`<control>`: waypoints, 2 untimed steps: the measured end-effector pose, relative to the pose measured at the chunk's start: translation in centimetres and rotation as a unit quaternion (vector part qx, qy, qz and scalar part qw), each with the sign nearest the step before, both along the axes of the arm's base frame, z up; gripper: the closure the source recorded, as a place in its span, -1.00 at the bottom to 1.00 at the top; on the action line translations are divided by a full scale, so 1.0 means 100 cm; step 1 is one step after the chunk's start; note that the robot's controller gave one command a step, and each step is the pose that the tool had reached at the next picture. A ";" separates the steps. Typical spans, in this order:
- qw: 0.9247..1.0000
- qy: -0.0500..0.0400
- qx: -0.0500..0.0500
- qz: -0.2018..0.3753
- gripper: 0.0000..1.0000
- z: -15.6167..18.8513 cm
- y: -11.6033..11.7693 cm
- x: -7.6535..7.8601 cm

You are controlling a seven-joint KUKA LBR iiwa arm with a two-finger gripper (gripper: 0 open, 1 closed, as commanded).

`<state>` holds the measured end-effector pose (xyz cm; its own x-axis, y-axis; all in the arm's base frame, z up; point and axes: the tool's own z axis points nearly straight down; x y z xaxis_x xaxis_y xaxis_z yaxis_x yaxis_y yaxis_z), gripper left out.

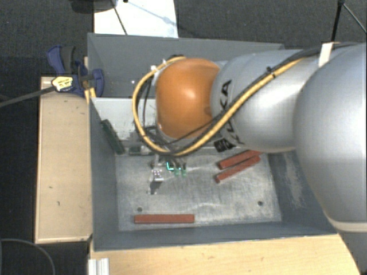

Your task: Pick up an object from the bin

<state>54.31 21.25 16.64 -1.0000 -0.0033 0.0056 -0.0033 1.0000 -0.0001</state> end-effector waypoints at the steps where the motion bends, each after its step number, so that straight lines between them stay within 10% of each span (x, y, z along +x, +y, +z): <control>1: 1.000 -0.004 0.001 -0.003 -1.00 0.004 -0.001 0.002; 2: 0.999 -0.008 0.002 0.048 -1.00 -0.017 -0.020 -0.019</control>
Offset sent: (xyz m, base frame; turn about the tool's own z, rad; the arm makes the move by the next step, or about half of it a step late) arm -0.0566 -0.0588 -0.0586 -0.2423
